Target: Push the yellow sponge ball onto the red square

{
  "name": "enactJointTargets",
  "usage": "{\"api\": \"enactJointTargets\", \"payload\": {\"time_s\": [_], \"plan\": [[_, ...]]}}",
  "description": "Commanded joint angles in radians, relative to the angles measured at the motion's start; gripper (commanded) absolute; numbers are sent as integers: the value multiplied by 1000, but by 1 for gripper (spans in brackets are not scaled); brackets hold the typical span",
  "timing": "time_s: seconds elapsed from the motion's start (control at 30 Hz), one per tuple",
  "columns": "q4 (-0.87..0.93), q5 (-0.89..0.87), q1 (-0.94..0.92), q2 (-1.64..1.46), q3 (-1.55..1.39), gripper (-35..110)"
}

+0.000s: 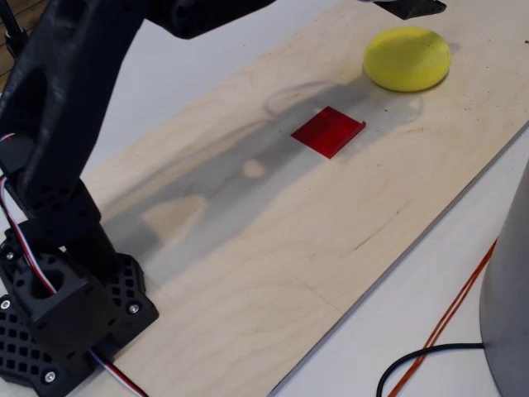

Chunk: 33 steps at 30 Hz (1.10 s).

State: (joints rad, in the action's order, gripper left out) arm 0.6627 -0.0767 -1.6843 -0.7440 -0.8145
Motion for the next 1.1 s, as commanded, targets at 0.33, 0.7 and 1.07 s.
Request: {"api": "enactJointTargets", "payload": {"time_s": [0.33,0.7,1.07], "plan": [[-196,6,5,-104,-186,20],[-321,-61,29,-107,-397,20],[-345,-202,49,-132,-558,18]]}}
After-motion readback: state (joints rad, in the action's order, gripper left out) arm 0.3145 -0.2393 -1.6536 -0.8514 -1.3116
